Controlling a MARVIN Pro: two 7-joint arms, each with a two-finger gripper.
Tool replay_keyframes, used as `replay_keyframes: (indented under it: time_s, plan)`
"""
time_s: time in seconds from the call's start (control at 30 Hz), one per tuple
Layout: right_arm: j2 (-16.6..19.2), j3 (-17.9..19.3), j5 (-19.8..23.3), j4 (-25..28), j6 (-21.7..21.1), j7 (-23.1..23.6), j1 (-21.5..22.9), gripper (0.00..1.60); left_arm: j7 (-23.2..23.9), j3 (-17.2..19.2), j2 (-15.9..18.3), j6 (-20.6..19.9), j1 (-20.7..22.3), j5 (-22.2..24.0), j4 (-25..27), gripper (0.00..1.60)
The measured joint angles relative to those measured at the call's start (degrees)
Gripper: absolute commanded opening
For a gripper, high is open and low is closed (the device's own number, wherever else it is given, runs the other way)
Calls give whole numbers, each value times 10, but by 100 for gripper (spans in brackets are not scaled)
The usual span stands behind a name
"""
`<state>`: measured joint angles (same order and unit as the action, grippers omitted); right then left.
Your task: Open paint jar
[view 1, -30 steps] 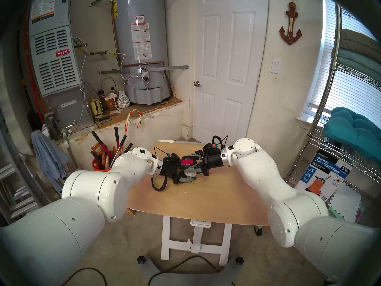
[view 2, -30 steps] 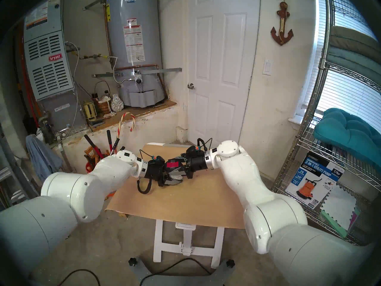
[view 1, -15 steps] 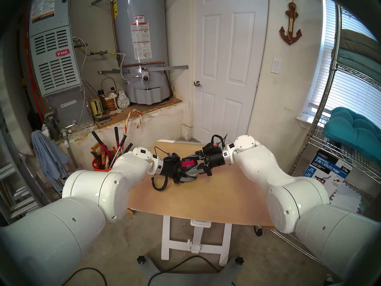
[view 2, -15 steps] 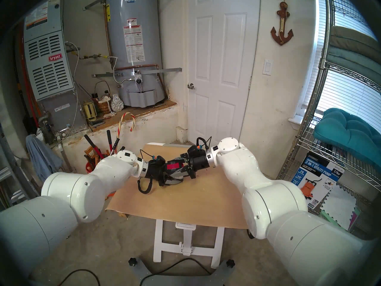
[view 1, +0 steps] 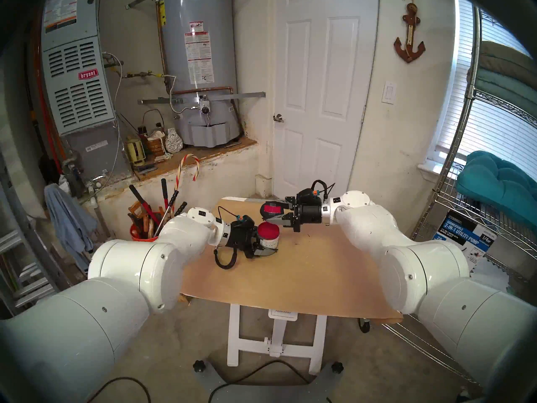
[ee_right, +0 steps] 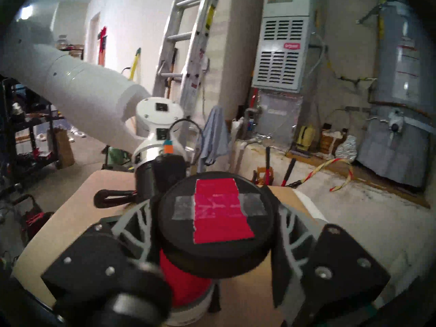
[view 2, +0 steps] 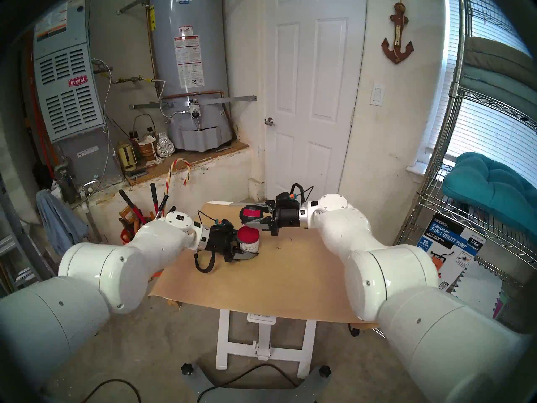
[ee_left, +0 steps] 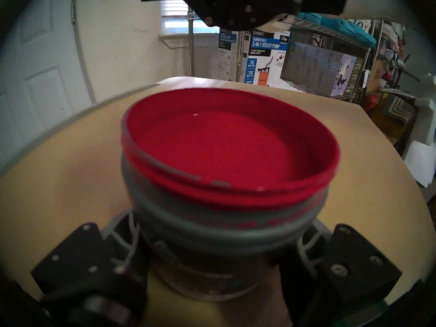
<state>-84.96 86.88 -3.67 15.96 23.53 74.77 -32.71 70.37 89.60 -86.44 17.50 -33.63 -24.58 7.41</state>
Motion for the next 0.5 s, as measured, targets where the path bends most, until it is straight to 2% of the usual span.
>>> replay_keyframes:
  time_s: [0.27, 0.5]
  plan:
    - [21, 45, 5, -9, -7, -86, -5, 0, 0, 0, 0, 0, 0, 0, 0, 0]
    - [36, 44, -18, 5, -37, -147, -23, 0, 1, 0, 0, 0, 0, 0, 0, 0]
